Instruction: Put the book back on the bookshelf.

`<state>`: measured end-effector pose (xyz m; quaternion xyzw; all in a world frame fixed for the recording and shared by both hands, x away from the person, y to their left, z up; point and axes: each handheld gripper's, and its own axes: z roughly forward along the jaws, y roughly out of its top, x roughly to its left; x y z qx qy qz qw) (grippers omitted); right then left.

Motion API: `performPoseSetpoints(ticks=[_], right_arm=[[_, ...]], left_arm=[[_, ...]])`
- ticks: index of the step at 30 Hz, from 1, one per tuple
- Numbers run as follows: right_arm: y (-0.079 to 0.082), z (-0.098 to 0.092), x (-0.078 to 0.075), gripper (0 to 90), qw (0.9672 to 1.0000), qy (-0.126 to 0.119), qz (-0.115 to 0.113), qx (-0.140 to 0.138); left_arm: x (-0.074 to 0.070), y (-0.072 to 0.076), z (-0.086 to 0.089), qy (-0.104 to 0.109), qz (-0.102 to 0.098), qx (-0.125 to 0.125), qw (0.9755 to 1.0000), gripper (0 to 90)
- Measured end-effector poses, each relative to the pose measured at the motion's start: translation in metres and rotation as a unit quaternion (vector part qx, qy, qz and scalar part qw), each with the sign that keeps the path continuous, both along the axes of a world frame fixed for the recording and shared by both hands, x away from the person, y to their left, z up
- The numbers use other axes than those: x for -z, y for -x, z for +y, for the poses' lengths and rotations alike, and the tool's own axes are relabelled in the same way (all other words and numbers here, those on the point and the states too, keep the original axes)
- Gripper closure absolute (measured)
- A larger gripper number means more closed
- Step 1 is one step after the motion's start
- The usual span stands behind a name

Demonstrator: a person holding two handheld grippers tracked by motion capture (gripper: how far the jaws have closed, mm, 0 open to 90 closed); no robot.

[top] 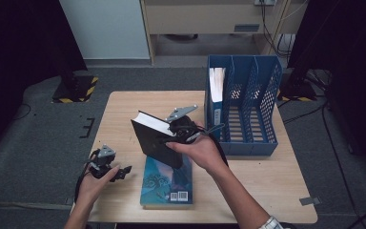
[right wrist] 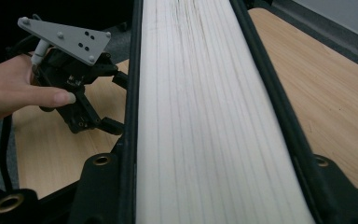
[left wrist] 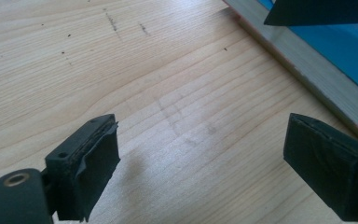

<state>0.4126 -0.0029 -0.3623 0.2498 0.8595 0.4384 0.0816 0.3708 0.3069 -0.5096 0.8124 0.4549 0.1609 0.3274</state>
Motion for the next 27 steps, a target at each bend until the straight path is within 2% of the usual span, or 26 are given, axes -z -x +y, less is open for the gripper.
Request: performPoseSetpoints(ticks=[5,22,27], right_arm=[[-0.0015,-0.0011,-0.0001,48.4,1.0,-0.003,0.003,0.001],[-0.0013,-0.0021,0.0,49.6,0.9999,-0.01,0.003,0.005],[-0.0078,-0.0058,0.0,50.2,0.9988,-0.03,0.028,0.029]], left_arm=[[0.003,0.0,0.002,0.001,0.007,-0.003,1.0,9.7],[0.0052,-0.0001,0.0037,0.004,0.014,-0.004,0.9999,9.9],[0.0053,0.0,0.0047,0.006,0.015,-0.006,0.9999,9.9]])
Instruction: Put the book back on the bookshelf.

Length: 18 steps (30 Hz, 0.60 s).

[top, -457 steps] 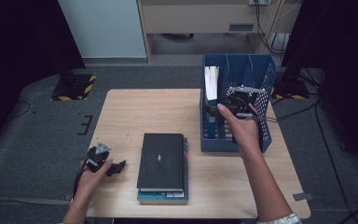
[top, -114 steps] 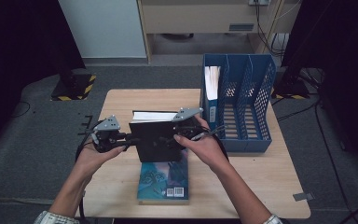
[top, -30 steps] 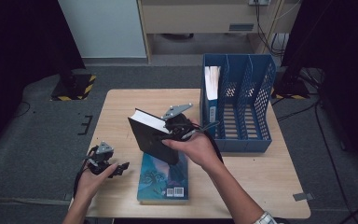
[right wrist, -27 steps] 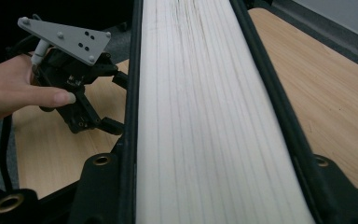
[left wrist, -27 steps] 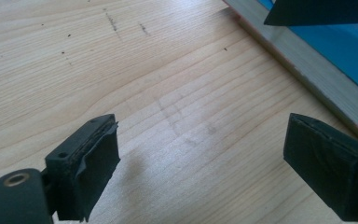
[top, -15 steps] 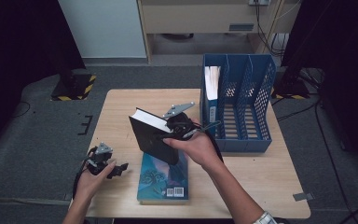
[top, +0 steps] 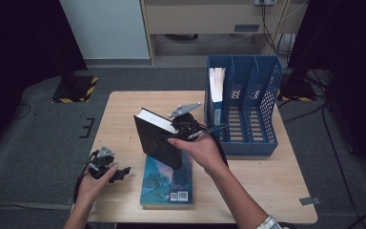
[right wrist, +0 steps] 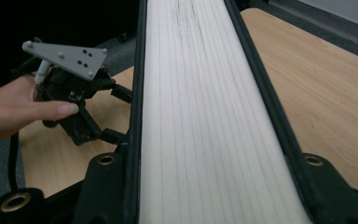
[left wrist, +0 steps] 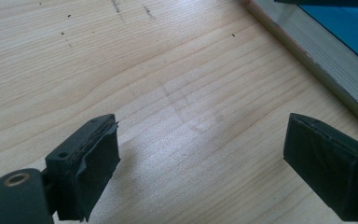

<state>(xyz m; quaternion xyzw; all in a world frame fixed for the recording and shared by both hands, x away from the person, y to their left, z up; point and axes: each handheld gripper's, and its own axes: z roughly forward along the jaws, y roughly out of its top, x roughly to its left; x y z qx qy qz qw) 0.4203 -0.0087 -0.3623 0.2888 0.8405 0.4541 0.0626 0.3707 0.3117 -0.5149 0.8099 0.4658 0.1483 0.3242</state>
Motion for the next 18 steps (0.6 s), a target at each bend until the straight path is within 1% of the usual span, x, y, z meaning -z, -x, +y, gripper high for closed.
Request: performPoseSetpoints(ticks=[1,2,3,4,5,8,9,10,11,12,13,14,15,16,17,18], right_arm=[[0.0,0.0,0.0,50.2,1.0,0.0,0.0,0.0],[-0.004,-0.003,0.0,50.5,0.9997,-0.013,0.016,0.014],[-0.004,-0.003,0.0,50.5,0.9997,-0.013,0.016,0.014],[-0.008,-0.006,0.001,50.9,0.9988,-0.028,0.029,0.027],[-0.009,-0.008,0.002,51.1,0.9982,-0.035,0.035,0.034],[-0.012,-0.014,0.005,51.5,0.9961,-0.059,0.046,0.047],[-0.012,-0.014,0.005,51.5,0.9961,-0.059,0.046,0.047],[-0.013,-0.017,0.007,51.8,0.9941,-0.072,0.056,0.06],[-0.013,-0.017,0.007,51.8,0.9941,-0.072,0.056,0.06],[-0.014,-0.021,0.008,52.0,0.9924,-0.082,0.063,0.067],[-0.014,-0.021,0.008,52.0,0.9924,-0.082,0.063,0.067],[-0.013,-0.025,0.009,52.2,0.9901,-0.094,0.074,0.073],[-0.013,-0.025,0.009,52.2,0.9901,-0.094,0.074,0.073],[-0.012,-0.028,0.009,52.4,0.9878,-0.105,0.084,0.078],[-0.012,-0.028,0.009,52.4,0.9878,-0.105,0.084,0.078],[-0.012,-0.03,0.009,52.6,0.9871,-0.109,0.087,0.079]], left_arm=[[0.0,0.0,0.0,0.0,0.0,0.0,1.0,10.0],[0.0,0.0,0.0,0.003,-0.001,-0.001,1.0,10.1],[0.0,0.0,0.0,0.003,-0.001,-0.001,1.0,10.1],[0.0,0.0,0.0,0.004,0.0,-0.001,1.0,10.1],[0.0,0.0,0.0,0.004,0.0,-0.001,1.0,10.1],[0.0,0.0,0.0,0.005,-0.001,-0.001,1.0,10.1],[0.0,0.0,0.0,0.005,-0.001,-0.001,1.0,10.1],[0.0,0.0,0.001,0.005,-0.001,-0.001,1.0,10.1],[0.0,0.001,0.001,0.004,-0.001,-0.002,1.0,10.1],[0.0,0.001,0.001,0.005,-0.001,-0.002,1.0,10.1],[0.0,0.001,0.001,0.005,-0.001,-0.002,1.0,10.1],[-0.001,0.001,0.002,0.004,0.0,-0.001,1.0,10.1],[-0.001,0.001,0.002,0.004,0.0,-0.001,1.0,10.1],[0.0,0.001,0.001,0.006,0.0,-0.002,1.0,10.3],[0.0,0.001,0.001,0.006,0.0,-0.002,1.0,10.4],[0.0,0.001,0.001,0.005,0.001,-0.002,1.0,10.4]])
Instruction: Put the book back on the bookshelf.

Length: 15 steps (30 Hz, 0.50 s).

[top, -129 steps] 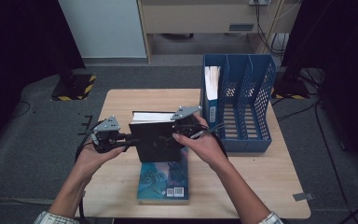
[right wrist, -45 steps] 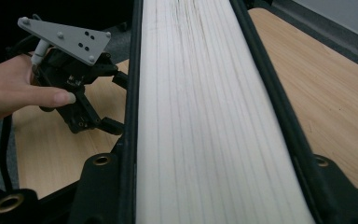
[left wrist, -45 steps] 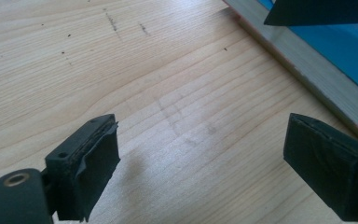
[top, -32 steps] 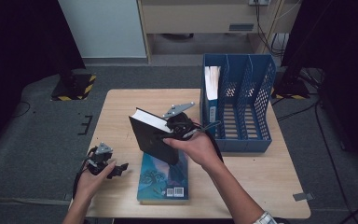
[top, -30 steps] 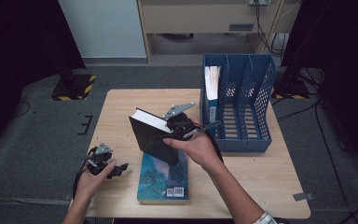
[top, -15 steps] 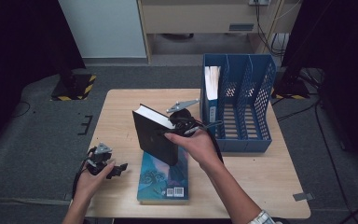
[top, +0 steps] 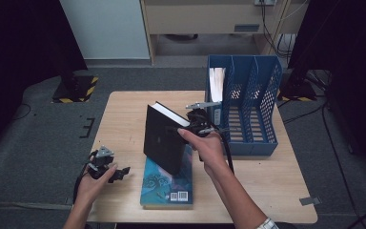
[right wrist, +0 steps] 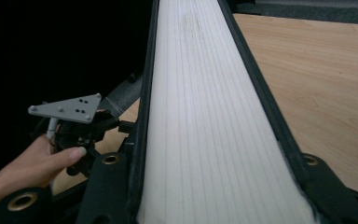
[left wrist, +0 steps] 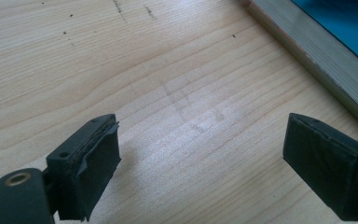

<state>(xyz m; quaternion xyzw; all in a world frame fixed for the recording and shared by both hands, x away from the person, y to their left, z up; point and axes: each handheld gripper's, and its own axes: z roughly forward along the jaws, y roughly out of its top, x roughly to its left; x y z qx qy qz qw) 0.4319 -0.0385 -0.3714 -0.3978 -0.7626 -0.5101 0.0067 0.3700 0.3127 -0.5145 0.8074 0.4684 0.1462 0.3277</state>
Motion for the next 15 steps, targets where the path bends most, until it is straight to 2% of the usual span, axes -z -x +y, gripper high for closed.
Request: performPoseSetpoints(ticks=[2,12,14,15], right_arm=[[0.0013,-0.0029,-0.0012,52.8,1.0,-0.002,0.008,0.0],[-0.001,-0.0063,-0.0004,53.1,0.9997,-0.012,0.016,0.012],[0.0011,-0.0033,-0.0012,53.1,0.9999,-0.002,-0.002,0.012],[0.0011,-0.0033,-0.0012,53.1,0.9999,-0.002,-0.002,0.012]], left_arm=[[0.0003,-0.0002,-0.0006,-0.001,0.001,0.003,1.0,10.4],[0.0003,-0.0002,-0.0004,0.0,0.001,0.003,1.0,10.8],[-0.0001,-0.0002,-0.0003,0.0,0.001,0.002,1.0,10.9],[-0.0001,-0.0002,-0.0003,0.0,0.001,0.002,1.0,10.9]])
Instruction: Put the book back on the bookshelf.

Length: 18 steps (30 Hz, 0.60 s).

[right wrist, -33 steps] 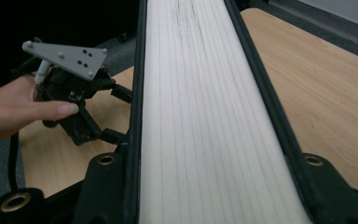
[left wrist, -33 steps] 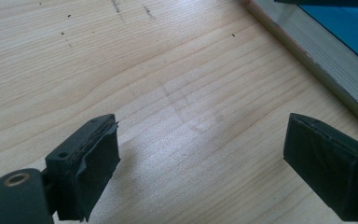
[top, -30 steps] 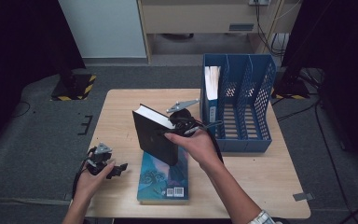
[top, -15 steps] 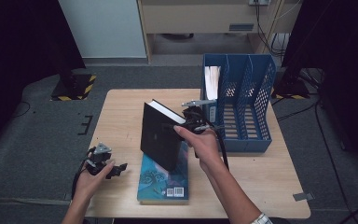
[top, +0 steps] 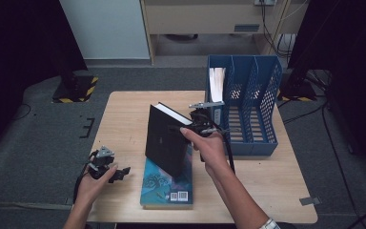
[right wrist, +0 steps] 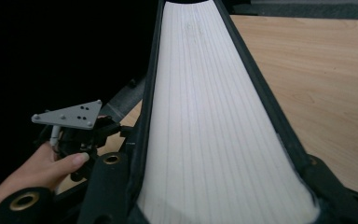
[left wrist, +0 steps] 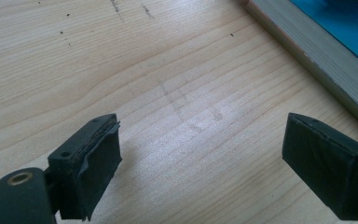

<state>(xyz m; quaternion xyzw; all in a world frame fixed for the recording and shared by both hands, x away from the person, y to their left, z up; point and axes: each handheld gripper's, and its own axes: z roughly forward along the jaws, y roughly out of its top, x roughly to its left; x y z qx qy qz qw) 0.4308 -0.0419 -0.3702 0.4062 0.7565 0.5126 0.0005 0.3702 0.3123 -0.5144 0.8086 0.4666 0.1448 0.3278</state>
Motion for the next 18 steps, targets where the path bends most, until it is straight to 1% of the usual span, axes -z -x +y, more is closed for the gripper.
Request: performPoseSetpoints(ticks=[1,2,3,4,5,6,7,10,11,13,18], right_arm=[[0.001,0.002,-0.001,53.2,1.0,0.005,-0.007,-0.001],[0.003,0.004,-0.003,53.4,0.9997,0.012,-0.018,0.008],[0.003,0.004,-0.003,53.4,0.9997,0.012,-0.018,0.008],[0.001,0.006,-0.005,53.5,0.999,0.024,-0.037,0.012],[0.001,0.006,-0.005,53.5,0.999,0.024,-0.037,0.012],[0.001,0.007,-0.007,53.5,0.9981,0.034,-0.049,0.017],[-0.001,0.009,-0.01,53.3,0.9959,0.053,-0.068,0.027],[-0.005,0.007,-0.009,53.3,0.9955,0.057,-0.068,0.034],[-0.008,0.003,-0.006,53.2,0.9962,0.05,-0.062,0.034],[-0.008,0.0,-0.004,52.8,0.9965,0.046,-0.062,0.031],[-0.004,-0.006,0.0,52.0,0.9966,0.041,-0.064,0.029]], left_arm=[[0.0,0.0,0.0,0.0,0.0,0.0,1.0,10.9],[0.0,0.0,0.0,-0.001,0.001,0.0,1.0,10.9],[0.0,0.0,0.0,-0.001,0.001,0.0,1.0,10.9],[0.0,0.0,0.0,-0.001,0.0,0.001,1.0,10.9],[0.0,0.0,0.0,-0.001,0.0,0.001,1.0,10.9],[0.0,0.0,0.0,0.0,0.0,0.001,1.0,10.9],[0.0,0.0,0.0,0.0,0.0,0.001,1.0,10.9],[0.0,0.0,0.0,-0.001,0.0,0.002,1.0,10.9],[0.0,0.0,0.0,0.0,0.0,0.001,1.0,10.9],[0.0,0.0,0.0,-0.003,0.001,0.003,1.0,10.9],[0.001,0.0,-0.002,-0.005,0.002,0.005,1.0,11.0]])
